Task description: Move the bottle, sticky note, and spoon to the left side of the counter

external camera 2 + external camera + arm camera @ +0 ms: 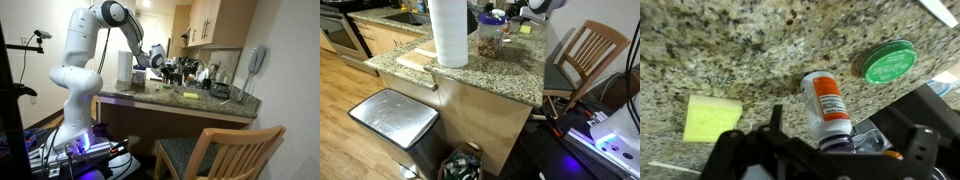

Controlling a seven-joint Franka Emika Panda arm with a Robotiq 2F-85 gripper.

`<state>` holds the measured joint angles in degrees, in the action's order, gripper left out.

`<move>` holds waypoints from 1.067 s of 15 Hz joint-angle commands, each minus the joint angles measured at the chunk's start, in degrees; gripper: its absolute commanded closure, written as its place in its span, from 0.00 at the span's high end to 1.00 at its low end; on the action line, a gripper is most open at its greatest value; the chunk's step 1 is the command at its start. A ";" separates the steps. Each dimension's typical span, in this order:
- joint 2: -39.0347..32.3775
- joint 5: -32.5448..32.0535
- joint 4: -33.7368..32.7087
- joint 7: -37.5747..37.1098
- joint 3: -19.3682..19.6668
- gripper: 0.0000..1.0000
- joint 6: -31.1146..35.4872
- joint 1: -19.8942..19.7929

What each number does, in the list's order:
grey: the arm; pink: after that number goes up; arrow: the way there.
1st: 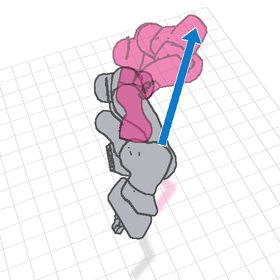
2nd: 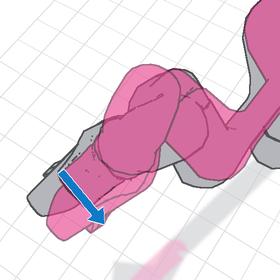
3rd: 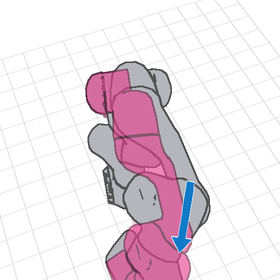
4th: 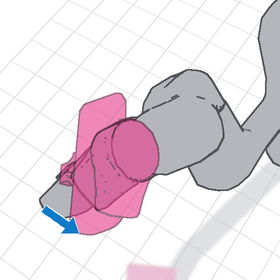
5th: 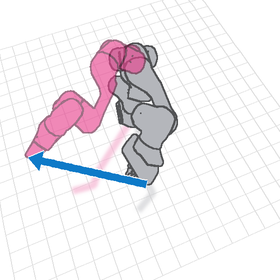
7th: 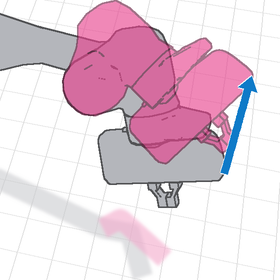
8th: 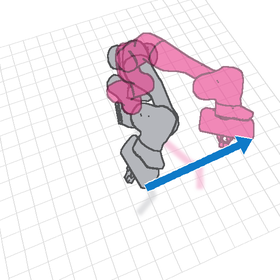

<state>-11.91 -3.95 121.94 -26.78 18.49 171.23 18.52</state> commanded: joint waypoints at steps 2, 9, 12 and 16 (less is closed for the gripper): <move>-0.91 -1.62 -1.13 -1.72 1.34 1.00 0.05 0.96; -7.03 -1.31 -4.94 -1.36 0.39 1.00 7.52 0.77; -10.73 -3.99 -8.46 -2.91 4.68 1.00 9.52 3.65; -13.96 -3.79 -11.58 -3.75 10.48 1.00 7.75 7.32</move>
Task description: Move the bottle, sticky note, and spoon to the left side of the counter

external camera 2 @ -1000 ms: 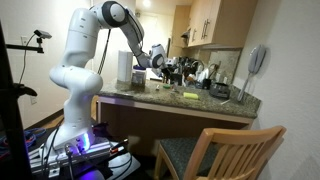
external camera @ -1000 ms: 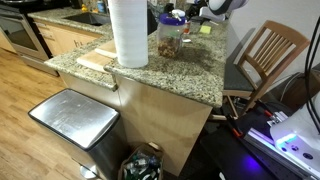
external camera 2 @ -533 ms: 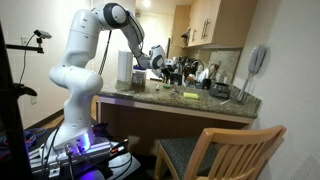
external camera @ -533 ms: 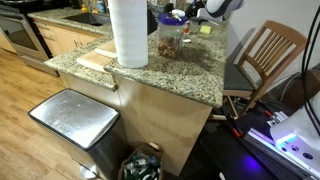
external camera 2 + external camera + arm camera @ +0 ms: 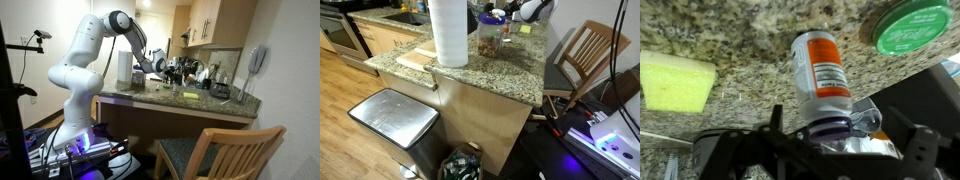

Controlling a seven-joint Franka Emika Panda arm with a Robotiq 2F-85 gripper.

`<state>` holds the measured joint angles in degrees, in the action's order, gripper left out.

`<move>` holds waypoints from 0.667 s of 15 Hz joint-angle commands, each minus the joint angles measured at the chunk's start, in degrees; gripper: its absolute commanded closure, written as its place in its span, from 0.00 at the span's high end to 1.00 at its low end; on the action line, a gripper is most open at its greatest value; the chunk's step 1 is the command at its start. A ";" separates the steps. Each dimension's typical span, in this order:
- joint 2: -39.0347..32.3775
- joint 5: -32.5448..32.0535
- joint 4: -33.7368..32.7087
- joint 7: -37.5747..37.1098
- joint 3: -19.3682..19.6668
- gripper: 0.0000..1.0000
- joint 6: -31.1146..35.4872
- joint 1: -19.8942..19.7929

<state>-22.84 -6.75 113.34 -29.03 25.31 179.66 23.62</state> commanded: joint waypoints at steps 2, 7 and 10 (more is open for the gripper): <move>-3.66 -0.30 -3.37 -0.88 3.71 0.75 -1.53 2.28; -2.50 0.91 -2.63 0.37 0.48 0.45 -3.12 0.45; -0.91 1.15 -2.13 0.52 0.02 0.30 -4.68 0.31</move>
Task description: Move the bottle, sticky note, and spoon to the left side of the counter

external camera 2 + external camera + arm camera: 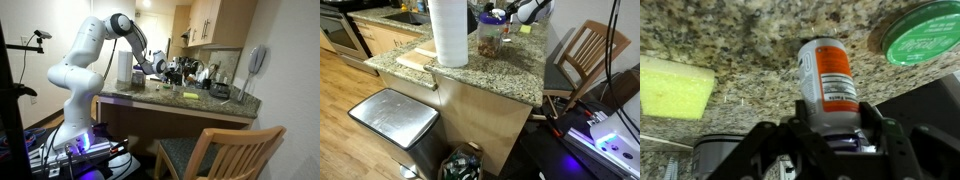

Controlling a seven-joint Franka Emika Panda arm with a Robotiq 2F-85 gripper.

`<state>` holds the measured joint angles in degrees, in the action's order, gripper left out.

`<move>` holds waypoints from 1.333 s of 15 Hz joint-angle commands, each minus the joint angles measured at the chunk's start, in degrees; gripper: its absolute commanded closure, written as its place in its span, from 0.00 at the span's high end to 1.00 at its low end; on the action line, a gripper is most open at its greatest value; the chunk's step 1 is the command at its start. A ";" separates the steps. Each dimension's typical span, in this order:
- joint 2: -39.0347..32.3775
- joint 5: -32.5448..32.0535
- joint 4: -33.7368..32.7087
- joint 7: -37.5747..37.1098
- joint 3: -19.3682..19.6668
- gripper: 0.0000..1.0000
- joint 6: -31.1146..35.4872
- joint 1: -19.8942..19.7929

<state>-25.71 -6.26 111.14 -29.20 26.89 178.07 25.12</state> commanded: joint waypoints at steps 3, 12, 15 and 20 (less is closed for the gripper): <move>3.29 1.00 0.41 0.80 -1.61 0.30 -5.59 -1.17; 29.57 6.50 11.27 10.55 -5.06 0.30 -26.40 -1.93; 39.63 8.75 17.82 15.19 -14.14 0.30 -33.54 -11.44; 54.72 24.82 29.39 32.69 -15.77 0.30 -48.46 -14.58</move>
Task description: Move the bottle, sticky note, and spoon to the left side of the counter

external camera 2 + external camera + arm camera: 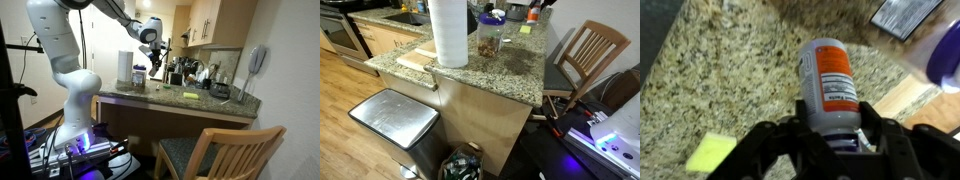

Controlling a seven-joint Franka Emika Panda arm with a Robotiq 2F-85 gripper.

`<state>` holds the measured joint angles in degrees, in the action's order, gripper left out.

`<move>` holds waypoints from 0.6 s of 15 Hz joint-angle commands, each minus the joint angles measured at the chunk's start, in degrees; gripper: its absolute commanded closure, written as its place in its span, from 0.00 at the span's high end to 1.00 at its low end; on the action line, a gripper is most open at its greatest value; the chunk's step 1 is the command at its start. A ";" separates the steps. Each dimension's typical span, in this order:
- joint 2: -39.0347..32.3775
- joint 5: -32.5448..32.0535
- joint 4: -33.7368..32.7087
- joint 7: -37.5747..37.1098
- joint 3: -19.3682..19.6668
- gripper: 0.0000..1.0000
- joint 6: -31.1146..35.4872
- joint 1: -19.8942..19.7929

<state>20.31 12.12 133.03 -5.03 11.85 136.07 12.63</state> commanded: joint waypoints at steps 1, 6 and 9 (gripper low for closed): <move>10.98 8.11 9.25 11.12 -0.32 0.30 -9.81 -2.24; 18.33 11.19 19.69 24.55 -1.70 0.30 -16.16 -1.37; 19.96 12.86 25.86 31.96 -3.97 0.30 -11.75 1.84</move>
<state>37.76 22.52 152.77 20.31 10.02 120.15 12.13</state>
